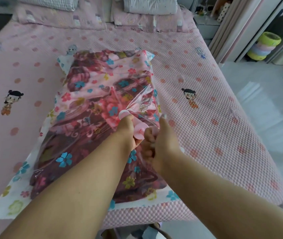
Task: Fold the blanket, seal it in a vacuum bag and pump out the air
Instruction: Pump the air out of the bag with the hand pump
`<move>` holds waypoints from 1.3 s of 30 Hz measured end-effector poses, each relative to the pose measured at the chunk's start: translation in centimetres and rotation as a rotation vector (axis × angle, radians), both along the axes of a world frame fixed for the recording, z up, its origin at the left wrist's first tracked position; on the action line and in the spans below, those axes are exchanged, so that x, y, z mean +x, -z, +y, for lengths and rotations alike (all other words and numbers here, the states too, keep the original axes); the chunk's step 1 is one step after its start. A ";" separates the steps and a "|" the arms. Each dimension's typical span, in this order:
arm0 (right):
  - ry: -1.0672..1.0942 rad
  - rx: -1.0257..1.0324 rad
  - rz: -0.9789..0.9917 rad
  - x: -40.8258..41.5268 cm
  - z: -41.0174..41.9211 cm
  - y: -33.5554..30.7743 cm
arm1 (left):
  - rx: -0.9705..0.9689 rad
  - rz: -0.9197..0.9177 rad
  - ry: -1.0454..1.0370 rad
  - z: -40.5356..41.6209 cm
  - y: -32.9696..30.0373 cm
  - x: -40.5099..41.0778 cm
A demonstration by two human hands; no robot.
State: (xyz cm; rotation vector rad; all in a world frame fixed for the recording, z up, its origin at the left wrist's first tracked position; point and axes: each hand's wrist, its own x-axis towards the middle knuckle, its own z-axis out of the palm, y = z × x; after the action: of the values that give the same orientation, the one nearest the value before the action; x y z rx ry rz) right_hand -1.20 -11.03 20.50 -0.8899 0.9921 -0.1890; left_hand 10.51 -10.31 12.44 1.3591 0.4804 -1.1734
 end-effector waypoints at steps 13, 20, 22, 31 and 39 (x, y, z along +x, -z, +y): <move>-0.018 -0.056 0.019 0.6 0.2 -0.7 | 0.028 0.005 0.016 0.2 -1.0 0.6; -0.088 0.091 -0.080 -1.4 -0.1 -1.0 | 0.088 -0.021 0.033 0.4 -1.3 0.4; -0.118 0.147 -0.171 -4.2 0.4 -1.6 | 0.102 -0.028 0.040 0.4 -1.2 0.4; -0.101 -0.047 -0.076 0.5 -0.2 0.4 | 0.035 -0.042 0.025 -0.1 -0.8 0.1; -0.019 0.095 -0.130 -3.8 0.7 -1.6 | 0.060 -0.004 0.029 0.1 -1.0 0.6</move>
State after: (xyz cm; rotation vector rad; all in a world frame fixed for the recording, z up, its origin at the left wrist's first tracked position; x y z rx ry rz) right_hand -4.98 -10.29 22.14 -0.7904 0.8638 -0.1799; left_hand 11.11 -10.25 13.47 1.4234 0.4985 -1.1878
